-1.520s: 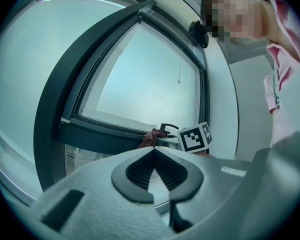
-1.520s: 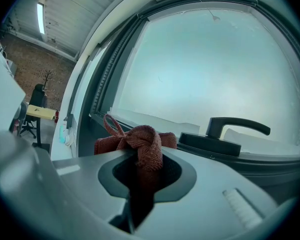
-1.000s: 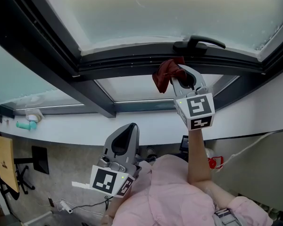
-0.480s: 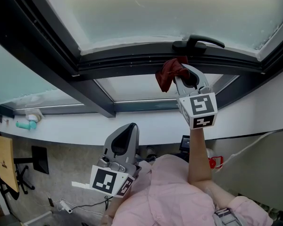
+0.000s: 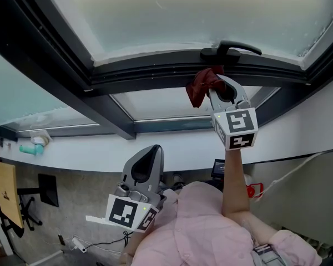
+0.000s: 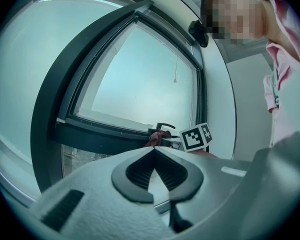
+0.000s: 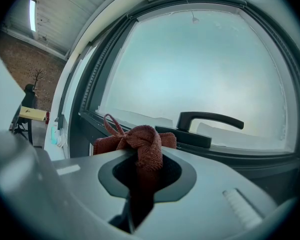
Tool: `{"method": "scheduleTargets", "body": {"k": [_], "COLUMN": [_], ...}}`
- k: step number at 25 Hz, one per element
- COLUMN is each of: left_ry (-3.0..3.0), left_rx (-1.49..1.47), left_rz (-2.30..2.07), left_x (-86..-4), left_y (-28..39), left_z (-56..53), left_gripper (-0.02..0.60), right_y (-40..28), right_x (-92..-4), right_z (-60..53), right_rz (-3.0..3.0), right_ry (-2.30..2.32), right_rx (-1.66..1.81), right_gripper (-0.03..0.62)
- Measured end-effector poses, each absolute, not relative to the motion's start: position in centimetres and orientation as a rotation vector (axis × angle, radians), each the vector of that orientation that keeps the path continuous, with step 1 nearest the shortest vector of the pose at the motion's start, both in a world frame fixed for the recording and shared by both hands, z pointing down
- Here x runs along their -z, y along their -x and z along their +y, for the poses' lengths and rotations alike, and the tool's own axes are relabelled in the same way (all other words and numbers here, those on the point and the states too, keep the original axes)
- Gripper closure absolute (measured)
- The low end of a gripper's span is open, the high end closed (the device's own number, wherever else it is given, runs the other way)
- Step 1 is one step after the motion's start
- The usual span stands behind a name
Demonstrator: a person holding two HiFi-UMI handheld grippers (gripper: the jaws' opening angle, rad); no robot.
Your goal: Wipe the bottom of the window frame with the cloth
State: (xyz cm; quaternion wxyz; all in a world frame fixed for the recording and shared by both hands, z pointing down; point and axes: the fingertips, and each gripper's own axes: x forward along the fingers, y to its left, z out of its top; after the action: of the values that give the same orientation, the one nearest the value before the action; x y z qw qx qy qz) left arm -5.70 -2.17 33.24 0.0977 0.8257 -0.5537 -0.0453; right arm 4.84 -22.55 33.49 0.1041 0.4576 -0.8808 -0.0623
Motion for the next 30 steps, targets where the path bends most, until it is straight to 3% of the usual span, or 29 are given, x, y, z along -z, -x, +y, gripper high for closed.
{"method": "scheduleTargets", "body": {"k": [25,30], "left_ry": [-2.437,-2.454], "left_rx": [0.146,0.154], "left_rz": [-1.670,-1.679], "left_x": [-32.8,-32.1], "left_y": [5.8,6.4], "left_z": [-1.2,-1.1], "left_gripper": [0.584,0.584], "right_y": [-7.3,-5.5], "right_x": [-33.4,-30.2], "right_z": [-23.1,-20.1], "right_rz": [-2.544,-2.796], "right_ry": [-1.436,-1.341], "right_rx": [0.156,0.086], "right_gripper": [0.537,0.537]}}
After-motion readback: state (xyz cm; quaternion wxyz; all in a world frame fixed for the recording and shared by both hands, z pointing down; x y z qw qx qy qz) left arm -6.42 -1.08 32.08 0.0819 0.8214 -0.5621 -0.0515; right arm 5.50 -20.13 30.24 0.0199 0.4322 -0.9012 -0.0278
